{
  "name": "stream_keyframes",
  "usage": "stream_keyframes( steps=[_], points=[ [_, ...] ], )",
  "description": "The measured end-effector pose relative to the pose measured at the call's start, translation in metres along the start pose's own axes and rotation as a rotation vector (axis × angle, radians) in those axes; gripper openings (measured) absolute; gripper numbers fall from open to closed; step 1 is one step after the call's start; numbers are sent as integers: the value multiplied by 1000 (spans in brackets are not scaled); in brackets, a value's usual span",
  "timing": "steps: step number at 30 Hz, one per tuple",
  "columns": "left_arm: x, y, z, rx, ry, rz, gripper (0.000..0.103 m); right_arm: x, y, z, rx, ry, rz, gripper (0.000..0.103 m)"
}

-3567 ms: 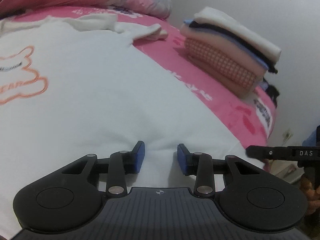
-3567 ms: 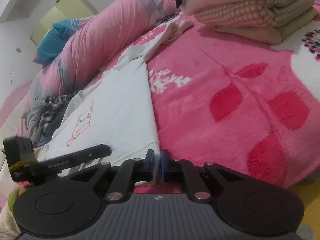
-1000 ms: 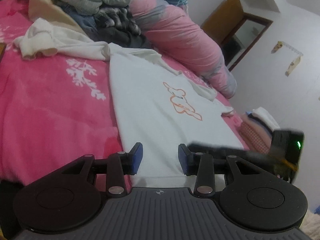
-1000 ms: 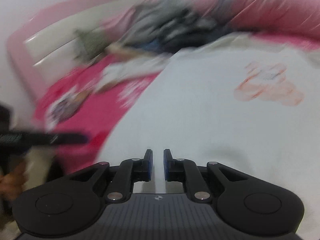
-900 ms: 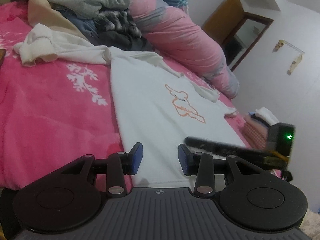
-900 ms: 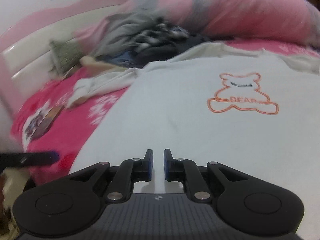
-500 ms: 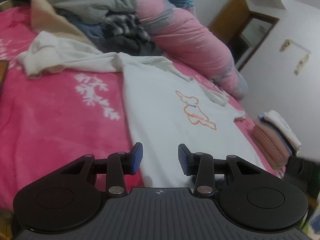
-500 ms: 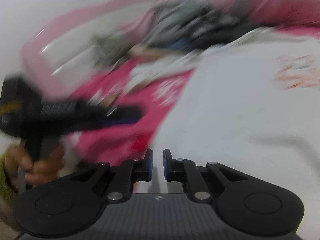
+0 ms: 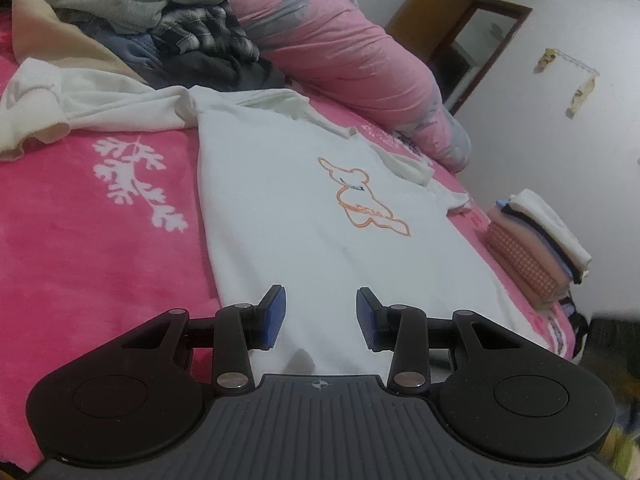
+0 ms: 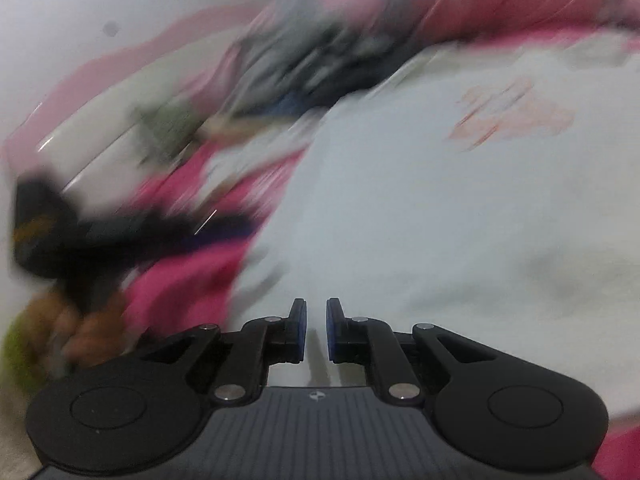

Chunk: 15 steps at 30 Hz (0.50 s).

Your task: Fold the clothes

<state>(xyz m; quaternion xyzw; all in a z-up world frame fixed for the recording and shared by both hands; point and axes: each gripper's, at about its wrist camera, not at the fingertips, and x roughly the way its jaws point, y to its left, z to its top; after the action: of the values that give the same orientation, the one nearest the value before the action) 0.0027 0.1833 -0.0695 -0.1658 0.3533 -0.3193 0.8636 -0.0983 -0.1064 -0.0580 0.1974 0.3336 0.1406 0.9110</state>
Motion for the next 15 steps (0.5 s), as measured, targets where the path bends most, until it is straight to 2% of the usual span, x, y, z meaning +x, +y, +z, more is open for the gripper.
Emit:
stream_keyframes(
  steps=[2, 3, 4, 6, 10, 12, 15],
  points=[
    [-2, -2, -2, 11, -2, 7, 39, -3, -26, 14, 65, -60, -85, 11],
    [-3, -3, -3, 14, -3, 12, 38, -1, -33, 15, 77, -63, -104, 11],
    [-3, -4, -3, 17, -4, 16, 39, 6, -34, 13, 78, -35, -87, 11],
    [-4, -6, -4, 30, -9, 32, 39, 23, -15, -3, 39, 54, 4, 10],
    [-4, -7, -6, 26, -23, 69, 39, 43, 50, -39, -114, 205, 263, 10],
    [-4, -7, -5, 21, -32, 73, 39, 32, 55, -32, -188, 167, 256, 10],
    [1, -12, -1, 29, -41, 61, 39, 1, 24, -2, -163, 51, 171, 11]
  ],
)
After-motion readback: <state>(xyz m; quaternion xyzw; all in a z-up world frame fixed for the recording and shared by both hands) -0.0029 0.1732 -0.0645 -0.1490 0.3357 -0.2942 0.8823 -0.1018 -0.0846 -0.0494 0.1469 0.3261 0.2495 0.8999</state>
